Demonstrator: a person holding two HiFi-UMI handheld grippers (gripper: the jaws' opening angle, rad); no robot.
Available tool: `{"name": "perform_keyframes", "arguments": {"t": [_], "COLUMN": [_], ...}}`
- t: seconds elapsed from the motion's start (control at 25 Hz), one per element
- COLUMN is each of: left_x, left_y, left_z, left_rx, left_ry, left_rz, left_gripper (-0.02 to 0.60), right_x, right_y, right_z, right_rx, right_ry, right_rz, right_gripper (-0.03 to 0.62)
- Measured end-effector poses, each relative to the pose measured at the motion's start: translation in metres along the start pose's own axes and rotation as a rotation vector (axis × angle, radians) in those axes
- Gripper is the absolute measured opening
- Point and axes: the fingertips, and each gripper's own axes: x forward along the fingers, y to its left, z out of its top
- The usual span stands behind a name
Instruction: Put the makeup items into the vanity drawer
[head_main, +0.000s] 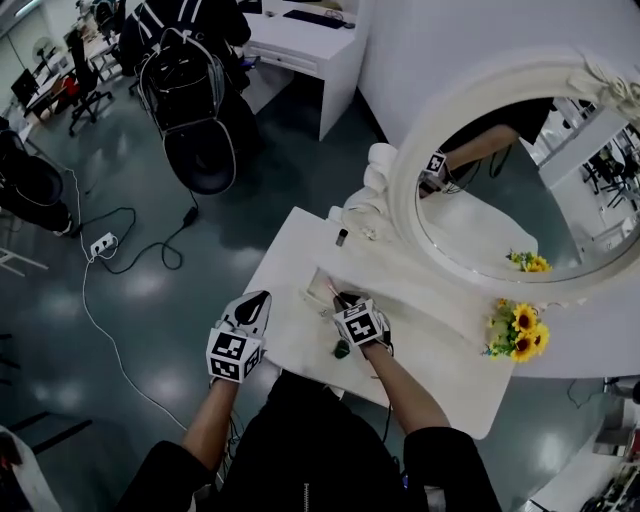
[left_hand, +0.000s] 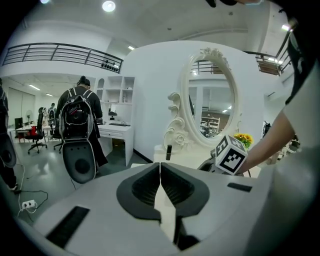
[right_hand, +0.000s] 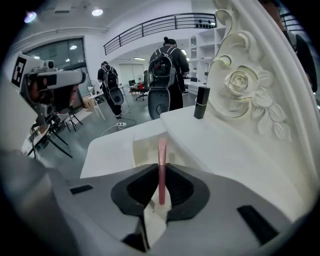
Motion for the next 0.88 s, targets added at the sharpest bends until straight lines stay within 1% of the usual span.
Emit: {"name": "perform_keyframes", "arguments": {"t": [0.16,0.24,0.36,0.4,0.48,0.6,0.8,0.88], "left_x": [-0.003,-0.003,-0.001,0.0,0.003,0.008,0.017,0.021], "left_y": [0.005,0.005,0.003,0.002,-0.001,-0.007,-0.02,-0.025], "left_z": [-0.005,-0.007,-0.008,-0.007,-0.006,-0.004,0.001,0.006], "left_rx": [-0.012,-0.016,-0.017,-0.016,-0.012,0.0,0.024,0.039], "left_ry": [0.011,0.016,0.02,0.02,0.023,0.026,0.019,0.012], "left_rz": [0.01,0.01,0.005,0.001,-0.008,-0.027,-0.072,-0.092], "left_gripper": [0.023,0.023,0.023,0.023,0.023,0.023,0.023,0.023], "right_x": [0.01,0.01,0.007,0.006,0.001,-0.01,-0.044,-0.058], "right_y": [-0.003,-0.003,-0.003,-0.003,-0.006,-0.013,-0.018,-0.021], "right_z": [-0.005,-0.004,-0.002,-0.002,0.001,0.005,0.01,0.011], "right_rx": [0.022,0.034,0.046,0.051,0.061,0.073,0.085,0.092], "right_ry": [0.016,0.013,0.001,-0.007,-0.037,-0.111,-0.224,-0.26], "right_rz": [0.0,0.001,-0.004,-0.006,-0.012,-0.031,-0.075,-0.093], "right_gripper": [0.051,0.054,0.076,0.072,0.061,0.04,0.006,0.005]}}
